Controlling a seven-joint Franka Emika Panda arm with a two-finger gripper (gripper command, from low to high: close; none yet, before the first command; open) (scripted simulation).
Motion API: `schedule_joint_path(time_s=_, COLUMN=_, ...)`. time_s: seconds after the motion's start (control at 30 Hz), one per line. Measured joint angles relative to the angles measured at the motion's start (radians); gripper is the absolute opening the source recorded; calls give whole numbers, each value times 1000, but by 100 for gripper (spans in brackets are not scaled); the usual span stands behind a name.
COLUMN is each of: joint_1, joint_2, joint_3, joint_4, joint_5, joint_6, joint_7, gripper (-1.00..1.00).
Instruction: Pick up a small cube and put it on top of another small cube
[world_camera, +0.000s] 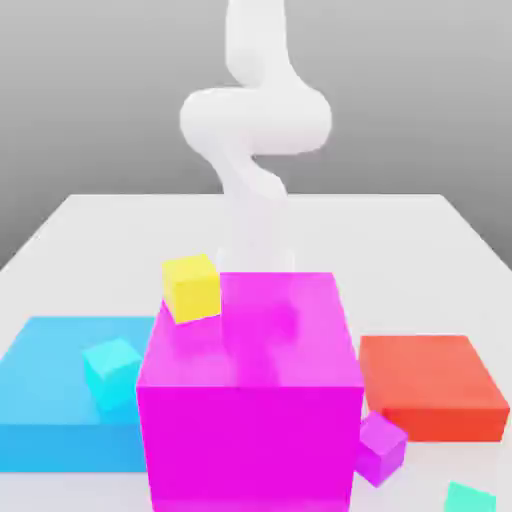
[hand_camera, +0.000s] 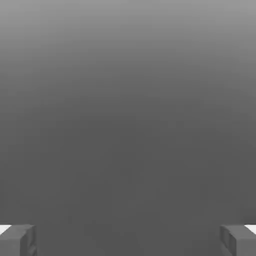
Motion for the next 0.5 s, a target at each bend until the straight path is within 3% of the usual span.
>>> schedule_joint_path(time_s=0.5, joint_1=-101, joint_2=536, joint_3=261, joint_4=92, joint_5=-194, joint_6=72, joint_7=460, gripper=0)
